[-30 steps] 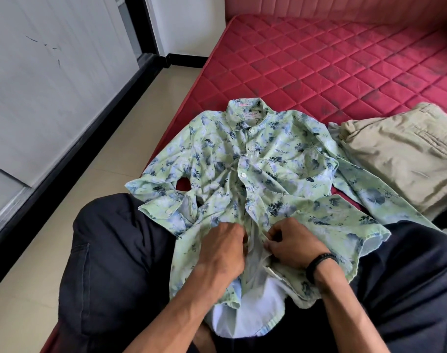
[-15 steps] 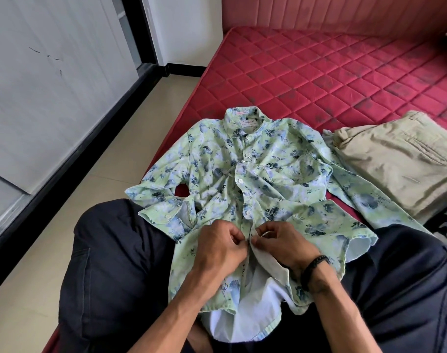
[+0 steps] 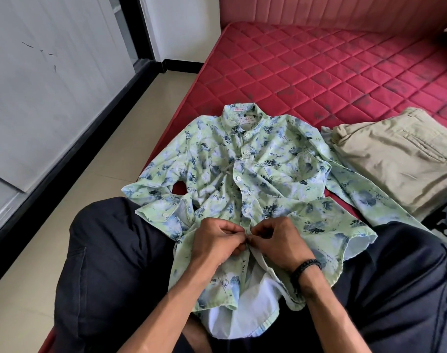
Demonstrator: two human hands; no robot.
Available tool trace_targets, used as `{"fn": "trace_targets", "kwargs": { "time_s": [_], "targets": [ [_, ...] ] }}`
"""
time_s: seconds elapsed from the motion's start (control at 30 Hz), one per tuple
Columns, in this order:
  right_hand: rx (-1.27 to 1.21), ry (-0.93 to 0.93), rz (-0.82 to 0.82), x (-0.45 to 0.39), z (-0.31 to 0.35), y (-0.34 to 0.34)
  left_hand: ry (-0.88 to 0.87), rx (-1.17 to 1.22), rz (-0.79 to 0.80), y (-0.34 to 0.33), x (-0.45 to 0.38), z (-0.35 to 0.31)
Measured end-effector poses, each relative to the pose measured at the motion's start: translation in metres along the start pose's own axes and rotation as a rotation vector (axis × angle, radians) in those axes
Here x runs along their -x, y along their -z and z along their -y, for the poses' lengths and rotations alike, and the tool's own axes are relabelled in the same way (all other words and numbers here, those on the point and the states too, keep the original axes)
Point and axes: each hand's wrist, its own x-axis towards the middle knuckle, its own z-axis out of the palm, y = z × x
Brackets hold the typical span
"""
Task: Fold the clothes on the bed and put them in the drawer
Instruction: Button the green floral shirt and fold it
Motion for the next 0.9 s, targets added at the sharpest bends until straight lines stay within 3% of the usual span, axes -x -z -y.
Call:
{"fn": "trace_targets", "kwargs": {
  "time_s": [0.5,0.9],
  "targets": [
    [-0.170,-0.047,0.019,0.0014,0.0019,0.0049,0.089,0.138,-0.001,-0.0021,-0.0010,-0.0035],
    [0.008,-0.021,-0.003,0.0021,0.0042,0.0036,0.051,0.151,-0.009,-0.0061,0.0000,-0.0037]
  ]
}}
